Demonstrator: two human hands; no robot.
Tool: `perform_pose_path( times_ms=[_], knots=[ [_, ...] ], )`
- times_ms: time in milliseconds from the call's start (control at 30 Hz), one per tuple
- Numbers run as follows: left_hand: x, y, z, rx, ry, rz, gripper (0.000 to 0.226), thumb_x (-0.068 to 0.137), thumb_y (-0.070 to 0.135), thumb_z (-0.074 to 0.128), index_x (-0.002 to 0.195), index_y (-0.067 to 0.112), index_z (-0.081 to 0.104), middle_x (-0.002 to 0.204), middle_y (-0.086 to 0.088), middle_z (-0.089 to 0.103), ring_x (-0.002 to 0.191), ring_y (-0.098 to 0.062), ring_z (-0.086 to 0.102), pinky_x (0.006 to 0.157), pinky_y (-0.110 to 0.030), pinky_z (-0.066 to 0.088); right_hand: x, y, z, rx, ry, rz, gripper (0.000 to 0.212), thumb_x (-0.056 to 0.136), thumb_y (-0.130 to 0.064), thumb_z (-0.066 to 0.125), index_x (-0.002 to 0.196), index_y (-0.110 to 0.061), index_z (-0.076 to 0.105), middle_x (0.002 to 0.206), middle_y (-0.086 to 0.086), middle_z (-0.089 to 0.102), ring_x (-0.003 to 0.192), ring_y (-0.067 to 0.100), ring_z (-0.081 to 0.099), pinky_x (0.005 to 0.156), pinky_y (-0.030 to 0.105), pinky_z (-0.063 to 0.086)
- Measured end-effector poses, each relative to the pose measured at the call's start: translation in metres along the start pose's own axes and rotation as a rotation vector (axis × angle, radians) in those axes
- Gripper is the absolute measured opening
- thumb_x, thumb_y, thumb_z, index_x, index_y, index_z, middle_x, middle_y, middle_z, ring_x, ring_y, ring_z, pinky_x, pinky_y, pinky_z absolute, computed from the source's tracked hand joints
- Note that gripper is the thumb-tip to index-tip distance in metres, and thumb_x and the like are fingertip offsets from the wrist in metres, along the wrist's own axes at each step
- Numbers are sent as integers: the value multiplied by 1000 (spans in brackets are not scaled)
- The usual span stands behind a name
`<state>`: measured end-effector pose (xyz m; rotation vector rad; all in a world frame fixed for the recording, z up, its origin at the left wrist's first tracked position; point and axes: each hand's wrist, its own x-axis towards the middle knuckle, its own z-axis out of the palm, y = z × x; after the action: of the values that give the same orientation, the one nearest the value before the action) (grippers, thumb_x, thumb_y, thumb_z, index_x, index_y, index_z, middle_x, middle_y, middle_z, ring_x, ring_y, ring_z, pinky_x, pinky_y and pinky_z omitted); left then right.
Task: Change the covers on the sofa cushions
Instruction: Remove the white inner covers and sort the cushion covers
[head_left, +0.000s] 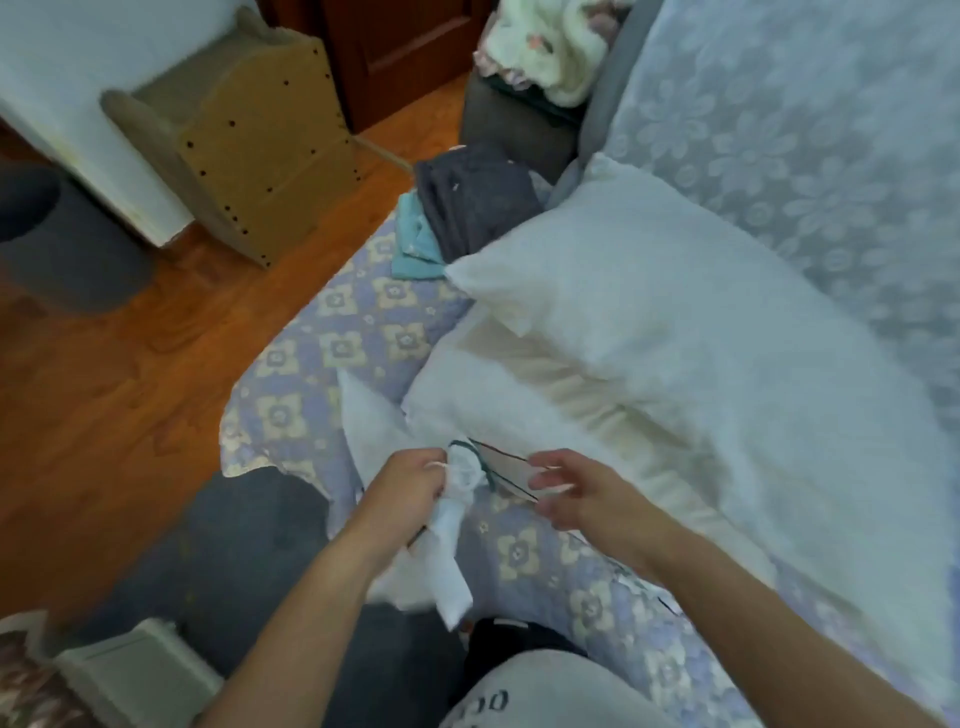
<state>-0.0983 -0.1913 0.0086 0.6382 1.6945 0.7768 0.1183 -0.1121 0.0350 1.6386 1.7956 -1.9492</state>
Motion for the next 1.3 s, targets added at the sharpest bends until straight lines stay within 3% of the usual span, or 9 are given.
perform_pose_path(
  times_ms=[100, 200, 300, 500, 600, 700, 900, 1033, 1300],
  knots=[
    [-73, 36, 76, -282, -252, 23, 34, 64, 10, 55, 88, 0, 78, 94, -29, 73, 84, -34, 69, 77, -39, 53, -76, 33, -11, -92, 8, -252, 83, 83, -12, 77, 148, -38, 33, 148, -12, 37, 134, 3, 41, 107, 26, 44],
    [-126, 63, 138, -412, -459, 21, 34, 61, 3, 55, 86, -5, 77, 90, -27, 71, 81, -34, 69, 71, -33, 57, -149, 75, -32, -228, 185, -456, 77, 81, -36, 72, 147, -42, 32, 157, -15, 27, 148, 5, 20, 116, 24, 25],
    [-164, 80, 198, -399, -648, 61, 27, 65, 1, 51, 76, -1, 77, 77, -19, 71, 67, -27, 70, 60, -27, 55, -238, 121, -71, -201, 389, -476, 55, 86, -36, 67, 135, -51, 45, 139, -31, 42, 136, 1, 37, 108, 17, 31],
    [-268, 69, 370, -45, -833, 156, 20, 63, 6, 53, 63, 12, 72, 61, -7, 58, 54, -17, 51, 55, -26, 39, -401, 237, -109, -144, 610, -405, 65, 94, -49, 63, 151, -45, 31, 136, -27, 47, 131, -5, 43, 104, 10, 34],
    [-326, 40, 461, 204, -932, 202, 16, 70, 15, 55, 55, 19, 59, 59, -3, 48, 55, -15, 43, 54, -26, 32, -464, 312, -110, -13, 929, -320, 22, 102, -42, 48, 111, -29, 64, 101, -15, 66, 97, -1, 61, 83, 27, 48],
    [-356, 19, 522, 526, -1041, 225, 35, 84, 13, 53, 55, 24, 38, 58, 0, 30, 55, -16, 27, 56, -32, 20, -518, 374, -107, 71, 1084, -151, 31, 104, -30, 51, 73, -27, 52, 70, -13, 55, 65, 5, 51, 61, 20, 35],
    [-361, 1, 600, 717, -887, 206, 39, 91, 49, 56, 77, 19, 75, 79, -4, 74, 80, -27, 70, 75, -35, 51, -563, 461, -107, 611, 1377, 39, 38, 104, -36, 49, 74, -13, 46, 66, 3, 43, 63, 15, 42, 63, 37, 34],
    [-331, 9, 663, 967, -804, 460, 15, 96, 28, 65, 85, 25, 74, 83, 4, 69, 80, -20, 66, 58, -27, 48, -579, 499, -125, 893, 1499, 62, 69, 90, -70, 51, 92, -1, 51, 81, 22, 44, 74, 24, 46, 69, 40, 35],
    [-296, 61, 752, 995, -821, 705, 35, 96, 0, 44, 96, 21, 73, 110, 0, 65, 92, -19, 61, 71, -31, 53, -611, 504, -172, 1069, 1663, 123, 34, 106, -36, 44, 101, -14, 69, 90, 8, 62, 83, 19, 57, 75, 36, 40]
  ],
)
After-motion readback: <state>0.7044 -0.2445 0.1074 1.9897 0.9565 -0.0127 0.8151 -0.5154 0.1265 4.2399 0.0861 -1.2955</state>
